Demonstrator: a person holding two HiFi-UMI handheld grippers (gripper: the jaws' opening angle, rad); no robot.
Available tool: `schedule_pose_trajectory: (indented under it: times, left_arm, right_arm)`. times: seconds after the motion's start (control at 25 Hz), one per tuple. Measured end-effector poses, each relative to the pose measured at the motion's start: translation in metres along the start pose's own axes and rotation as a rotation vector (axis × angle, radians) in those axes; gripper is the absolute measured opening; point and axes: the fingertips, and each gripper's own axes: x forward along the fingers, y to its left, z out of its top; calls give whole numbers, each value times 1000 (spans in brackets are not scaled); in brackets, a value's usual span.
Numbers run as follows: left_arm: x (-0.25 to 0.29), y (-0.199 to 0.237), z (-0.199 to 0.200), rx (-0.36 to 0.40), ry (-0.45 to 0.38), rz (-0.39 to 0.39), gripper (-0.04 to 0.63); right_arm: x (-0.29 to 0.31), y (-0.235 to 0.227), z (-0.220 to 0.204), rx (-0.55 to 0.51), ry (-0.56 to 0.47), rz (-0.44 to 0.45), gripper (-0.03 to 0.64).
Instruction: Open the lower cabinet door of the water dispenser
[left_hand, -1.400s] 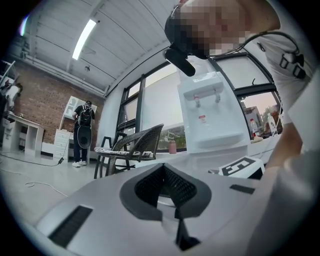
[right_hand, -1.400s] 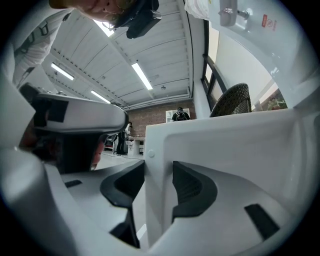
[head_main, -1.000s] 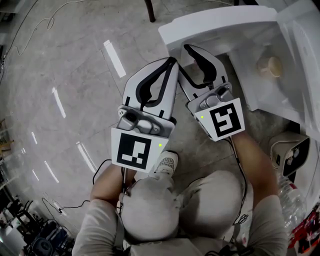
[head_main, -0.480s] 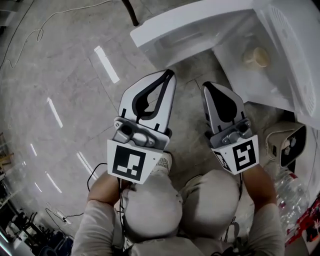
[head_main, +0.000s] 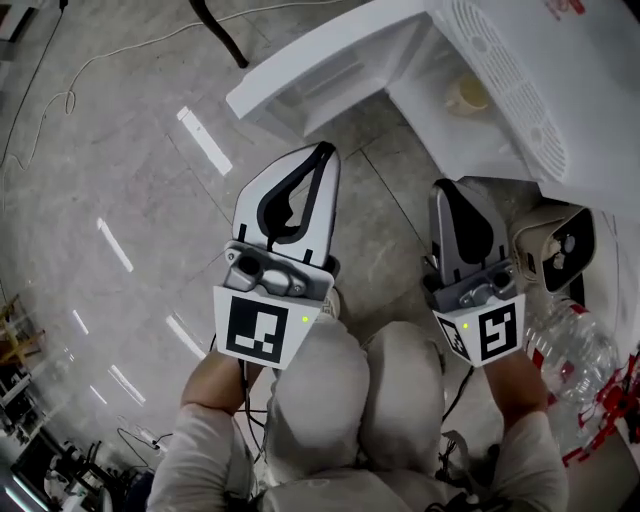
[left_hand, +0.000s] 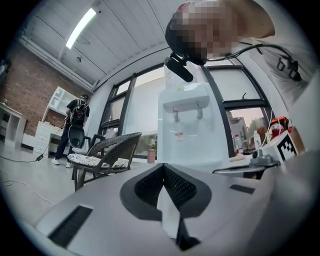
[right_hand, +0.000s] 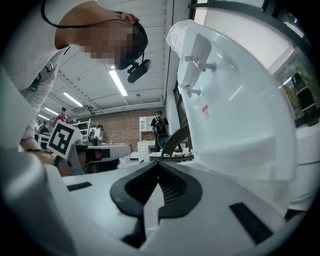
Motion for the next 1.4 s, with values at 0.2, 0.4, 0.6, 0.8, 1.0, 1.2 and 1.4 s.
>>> schedule_pose_trajectory:
  times: [0.2,0.4,0.6,0.8,1.0,1.2,1.4]
  left_arm:
    - [-3,-18,113,6,12,-23,5]
    - [-11,-32,250,-3,30,-15,5]
    - [-14,-45,393,-17,26,-40,5]
    - [-22,-57,534,-21,13,-43,5]
    - [-35,-74,615,-66,-3,-68,5]
    - [-50,-90,642,-56,19,-68,5]
    - [-52,-110,656,-32,5,-96,5]
  right_arm:
    - [-32,8,108,54,12,-75,15]
    - [-69,22,247,52,36,-140,15]
    - [-102,23,390,59,45,-252,15]
    - [-144,26,522,53,53,-367,15]
    - [-178,37,609,51,24,-417,15]
    - [-210,46,654,52,-1,-478,15]
    - [-233,49,684,7,-45,-518,15]
